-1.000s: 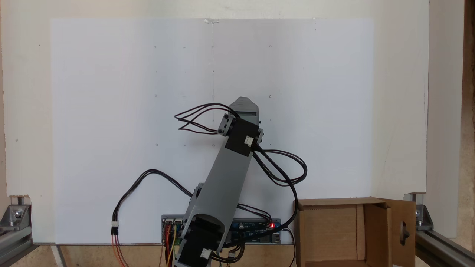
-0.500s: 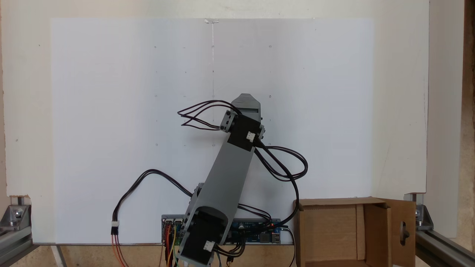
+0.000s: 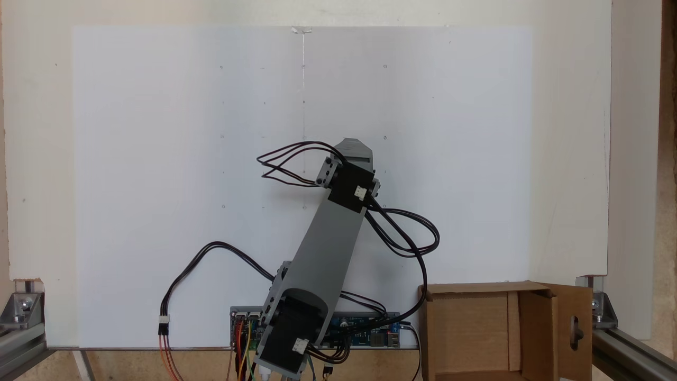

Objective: Grasp a green dice and put it in the bin.

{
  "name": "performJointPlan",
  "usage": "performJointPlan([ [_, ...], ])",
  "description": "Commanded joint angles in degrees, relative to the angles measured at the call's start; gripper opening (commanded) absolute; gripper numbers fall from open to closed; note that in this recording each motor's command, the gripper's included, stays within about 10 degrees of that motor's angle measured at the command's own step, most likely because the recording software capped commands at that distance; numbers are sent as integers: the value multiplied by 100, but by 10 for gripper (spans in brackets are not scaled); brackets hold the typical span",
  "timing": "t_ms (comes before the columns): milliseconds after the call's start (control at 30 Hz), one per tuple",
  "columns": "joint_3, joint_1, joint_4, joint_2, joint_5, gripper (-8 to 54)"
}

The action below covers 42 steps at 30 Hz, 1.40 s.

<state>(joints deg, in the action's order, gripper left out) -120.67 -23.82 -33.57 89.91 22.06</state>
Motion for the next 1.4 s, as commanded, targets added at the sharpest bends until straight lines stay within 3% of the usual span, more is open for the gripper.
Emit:
performJointPlan([
  [0,88,0,-9,-18,-299,422],
  [400,79,35,35,-149,-352,388],
  [600,26,44,167,-193,-360,330],
  [800,-53,53,299,-193,-431,121],
  [1133,211,193,-79,299,-782,115],
  [1367,2452,141,-2512,756,-1134,115],
])
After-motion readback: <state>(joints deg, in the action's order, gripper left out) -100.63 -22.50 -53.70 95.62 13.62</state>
